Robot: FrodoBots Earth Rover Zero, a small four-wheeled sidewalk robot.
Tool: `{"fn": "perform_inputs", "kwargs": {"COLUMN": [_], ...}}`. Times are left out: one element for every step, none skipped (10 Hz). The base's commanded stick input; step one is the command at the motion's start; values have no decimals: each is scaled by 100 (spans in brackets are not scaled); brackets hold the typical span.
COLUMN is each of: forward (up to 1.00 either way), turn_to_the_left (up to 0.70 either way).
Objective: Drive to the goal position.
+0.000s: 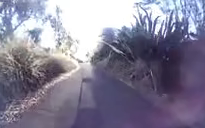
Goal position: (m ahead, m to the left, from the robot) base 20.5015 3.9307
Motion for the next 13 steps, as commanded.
{"fn": "perform_inputs", "kwargs": {"forward": [100,100,100,100,100,100,100,100,100,100,100,100,100], "turn_to_the_left": [0,0,0,0,0,0,0,0,0,0,0,0,0]}}
